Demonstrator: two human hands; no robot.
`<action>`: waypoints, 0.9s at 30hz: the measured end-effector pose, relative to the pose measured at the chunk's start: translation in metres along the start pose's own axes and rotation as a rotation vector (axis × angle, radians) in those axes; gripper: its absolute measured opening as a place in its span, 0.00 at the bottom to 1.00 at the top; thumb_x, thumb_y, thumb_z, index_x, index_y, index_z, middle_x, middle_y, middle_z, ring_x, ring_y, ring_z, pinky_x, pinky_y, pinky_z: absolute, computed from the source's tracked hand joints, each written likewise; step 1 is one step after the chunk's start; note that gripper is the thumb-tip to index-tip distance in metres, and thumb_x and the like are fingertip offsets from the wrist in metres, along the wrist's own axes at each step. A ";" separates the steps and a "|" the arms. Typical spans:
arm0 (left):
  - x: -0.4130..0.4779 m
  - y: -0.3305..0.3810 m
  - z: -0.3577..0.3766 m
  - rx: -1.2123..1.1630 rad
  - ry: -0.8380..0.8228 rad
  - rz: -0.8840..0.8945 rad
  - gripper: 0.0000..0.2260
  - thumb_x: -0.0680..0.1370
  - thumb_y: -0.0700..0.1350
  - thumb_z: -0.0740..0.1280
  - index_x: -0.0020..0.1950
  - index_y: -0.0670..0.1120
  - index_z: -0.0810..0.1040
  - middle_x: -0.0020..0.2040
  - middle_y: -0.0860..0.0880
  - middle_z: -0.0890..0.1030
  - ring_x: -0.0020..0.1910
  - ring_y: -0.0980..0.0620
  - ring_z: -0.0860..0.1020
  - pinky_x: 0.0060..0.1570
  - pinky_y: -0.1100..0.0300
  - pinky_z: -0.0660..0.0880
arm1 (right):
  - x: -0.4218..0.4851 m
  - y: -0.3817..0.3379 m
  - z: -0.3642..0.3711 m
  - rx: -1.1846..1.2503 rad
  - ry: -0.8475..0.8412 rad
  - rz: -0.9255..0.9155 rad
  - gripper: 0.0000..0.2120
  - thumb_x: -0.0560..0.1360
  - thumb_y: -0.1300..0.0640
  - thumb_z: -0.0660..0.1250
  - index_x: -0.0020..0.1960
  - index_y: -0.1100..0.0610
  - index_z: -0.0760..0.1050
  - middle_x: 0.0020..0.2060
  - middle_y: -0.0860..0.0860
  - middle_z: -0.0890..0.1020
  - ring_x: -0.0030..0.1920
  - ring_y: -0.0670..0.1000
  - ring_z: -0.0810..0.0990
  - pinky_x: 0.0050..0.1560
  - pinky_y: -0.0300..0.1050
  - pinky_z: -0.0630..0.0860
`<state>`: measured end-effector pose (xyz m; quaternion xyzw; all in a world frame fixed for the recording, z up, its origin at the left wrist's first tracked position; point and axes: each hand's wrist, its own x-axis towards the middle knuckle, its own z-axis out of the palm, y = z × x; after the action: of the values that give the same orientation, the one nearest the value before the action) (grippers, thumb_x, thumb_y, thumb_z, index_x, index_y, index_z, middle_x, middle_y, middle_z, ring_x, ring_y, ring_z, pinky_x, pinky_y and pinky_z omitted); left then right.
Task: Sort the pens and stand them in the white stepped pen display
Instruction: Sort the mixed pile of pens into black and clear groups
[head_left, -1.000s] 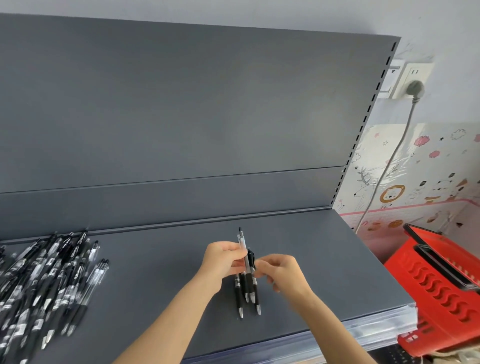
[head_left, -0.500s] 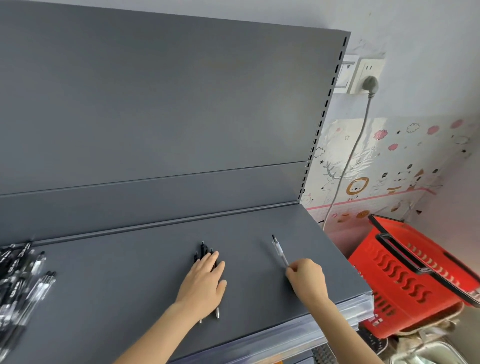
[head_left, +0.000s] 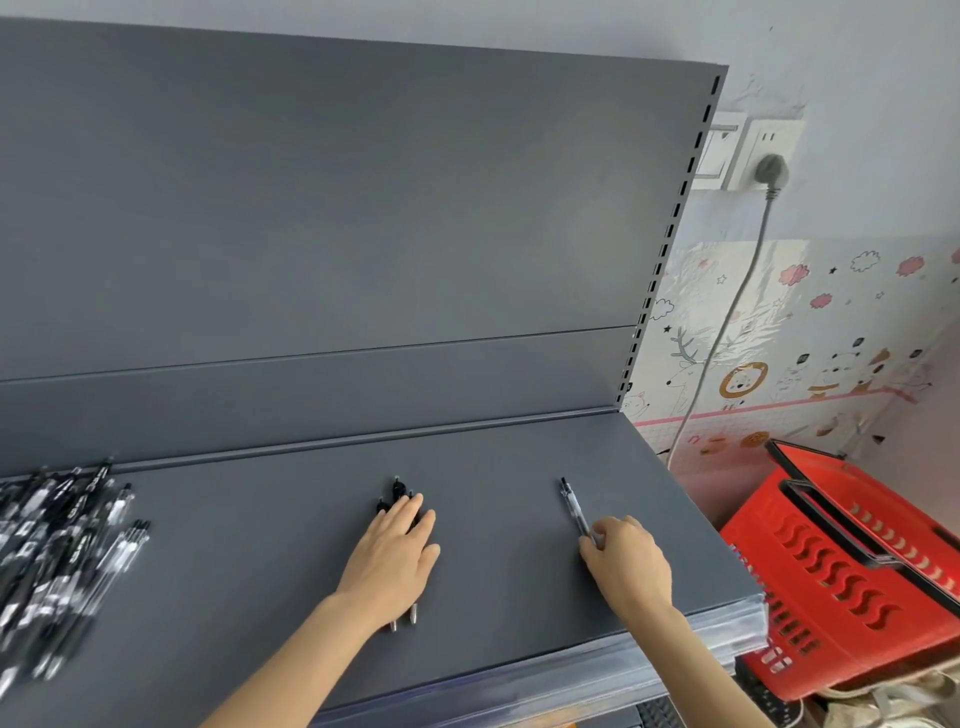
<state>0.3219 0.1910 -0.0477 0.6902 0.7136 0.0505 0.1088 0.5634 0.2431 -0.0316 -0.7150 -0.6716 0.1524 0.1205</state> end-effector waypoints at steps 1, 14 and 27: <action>0.000 0.000 -0.001 -0.011 0.013 -0.003 0.23 0.83 0.50 0.49 0.77 0.45 0.53 0.78 0.49 0.48 0.77 0.52 0.45 0.74 0.58 0.43 | -0.001 -0.002 -0.002 -0.013 0.005 -0.011 0.10 0.77 0.53 0.59 0.44 0.58 0.74 0.45 0.52 0.72 0.41 0.57 0.74 0.38 0.42 0.66; -0.052 -0.055 -0.037 -0.163 0.255 -0.271 0.18 0.82 0.45 0.51 0.71 0.47 0.66 0.68 0.52 0.69 0.69 0.54 0.64 0.66 0.63 0.61 | -0.027 -0.097 0.019 0.095 -0.083 -0.454 0.21 0.79 0.50 0.57 0.70 0.55 0.66 0.61 0.50 0.74 0.65 0.50 0.69 0.56 0.42 0.71; -0.169 -0.232 -0.070 -0.128 0.364 -0.593 0.17 0.81 0.45 0.54 0.70 0.46 0.69 0.67 0.50 0.70 0.67 0.52 0.66 0.67 0.61 0.63 | -0.111 -0.268 0.094 0.133 -0.349 -0.660 0.15 0.79 0.51 0.59 0.62 0.57 0.73 0.56 0.51 0.76 0.52 0.50 0.75 0.47 0.37 0.69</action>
<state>0.0838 0.0181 -0.0164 0.4245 0.8860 0.1835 0.0326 0.2747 0.1479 -0.0114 -0.4140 -0.8648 0.2683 0.0930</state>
